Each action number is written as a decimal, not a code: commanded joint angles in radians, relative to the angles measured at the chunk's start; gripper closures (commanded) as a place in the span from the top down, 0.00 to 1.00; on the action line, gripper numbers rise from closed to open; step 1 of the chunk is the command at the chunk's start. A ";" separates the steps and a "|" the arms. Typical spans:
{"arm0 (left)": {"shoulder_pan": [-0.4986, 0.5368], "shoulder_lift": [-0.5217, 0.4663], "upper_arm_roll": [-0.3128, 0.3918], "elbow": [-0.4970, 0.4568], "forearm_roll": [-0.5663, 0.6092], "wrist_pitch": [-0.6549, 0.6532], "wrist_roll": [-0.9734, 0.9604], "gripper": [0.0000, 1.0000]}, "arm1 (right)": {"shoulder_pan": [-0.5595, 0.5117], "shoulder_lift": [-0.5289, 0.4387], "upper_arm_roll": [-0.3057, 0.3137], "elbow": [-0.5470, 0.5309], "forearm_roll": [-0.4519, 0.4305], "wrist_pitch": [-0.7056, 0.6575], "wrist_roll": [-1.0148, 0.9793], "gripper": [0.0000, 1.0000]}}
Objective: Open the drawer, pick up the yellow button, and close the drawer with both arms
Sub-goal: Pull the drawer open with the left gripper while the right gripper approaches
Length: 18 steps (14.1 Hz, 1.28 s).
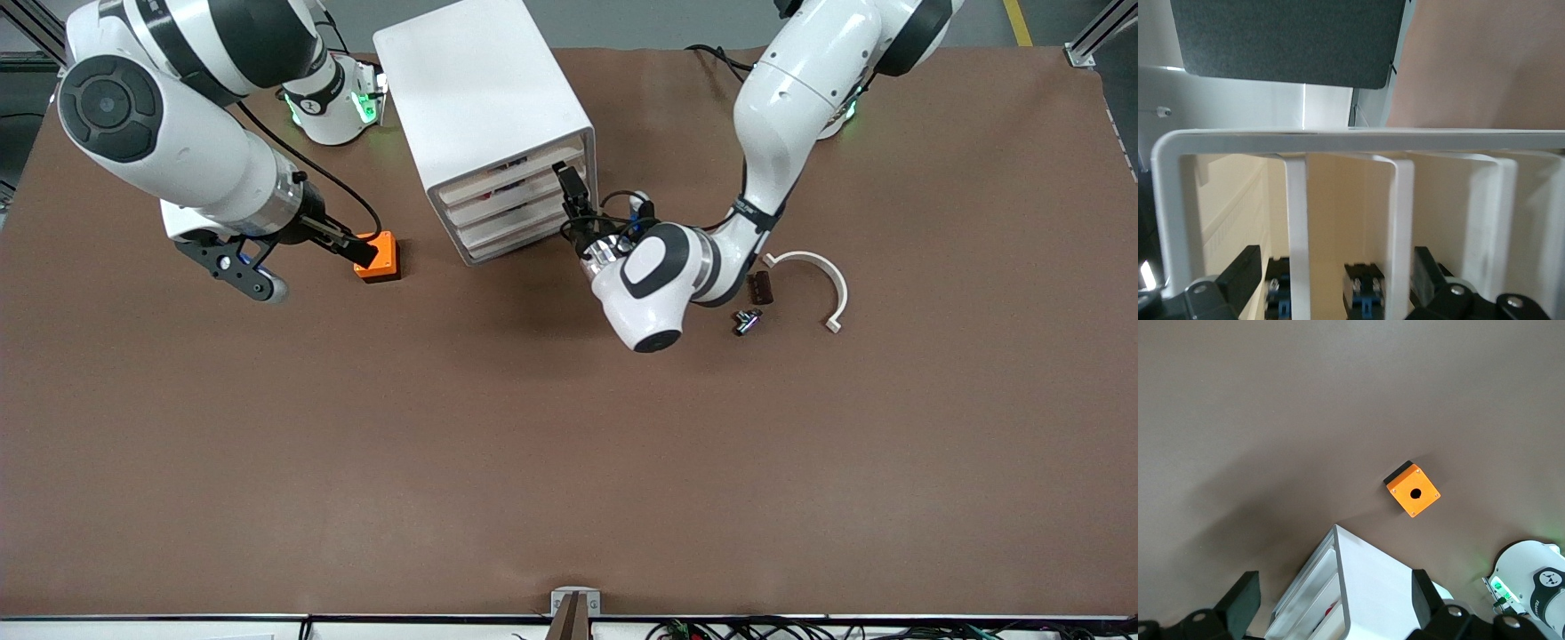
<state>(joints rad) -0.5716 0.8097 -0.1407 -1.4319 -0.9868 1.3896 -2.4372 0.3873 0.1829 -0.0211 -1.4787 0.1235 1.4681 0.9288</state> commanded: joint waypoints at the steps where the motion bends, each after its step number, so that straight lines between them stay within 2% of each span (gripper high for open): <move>1: -0.008 -0.006 0.004 0.025 -0.019 -0.015 0.000 1.00 | -0.016 0.003 0.001 0.009 0.059 -0.008 -0.015 1.00; 4: -0.007 -0.017 -0.010 0.028 -0.019 -0.017 0.003 1.00 | -0.038 0.004 -0.002 0.009 0.071 -0.009 -0.019 1.00; 5: 0.001 -0.017 -0.023 0.028 -0.019 -0.017 0.004 0.95 | -0.038 0.007 -0.002 0.009 0.070 -0.009 -0.021 1.00; 8: -0.002 -0.018 -0.033 0.028 -0.020 -0.017 0.012 0.63 | -0.033 0.010 -0.002 0.009 0.067 -0.011 -0.016 1.00; 10: 0.001 -0.021 -0.040 0.028 -0.019 -0.015 0.012 0.60 | -0.031 0.010 -0.002 0.011 0.064 -0.005 -0.010 1.00; 12: -0.005 -0.021 -0.040 0.028 -0.019 -0.017 0.014 0.48 | -0.022 0.010 -0.002 0.014 0.054 0.006 -0.008 1.00; 14: -0.007 -0.020 -0.040 0.028 -0.019 -0.015 0.014 0.29 | -0.024 0.010 -0.002 0.015 0.054 0.006 -0.008 1.00; 15: -0.008 -0.018 -0.040 0.028 -0.019 -0.015 0.014 0.26 | -0.024 0.010 -0.002 0.015 0.054 0.006 -0.008 1.00; 17: -0.008 -0.015 -0.040 0.028 -0.018 -0.015 0.015 0.26 | -0.024 0.010 -0.002 0.015 0.056 0.006 -0.008 1.00; 18: -0.008 -0.014 -0.039 0.028 -0.018 -0.015 0.017 0.21 | -0.024 0.010 -0.002 0.015 0.056 0.006 -0.008 1.00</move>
<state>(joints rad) -0.5793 0.8032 -0.1788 -1.3970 -0.9896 1.3837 -2.4281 0.3638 0.1907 -0.0243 -1.4767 0.1744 1.4777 0.9195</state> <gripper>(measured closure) 0.744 0.000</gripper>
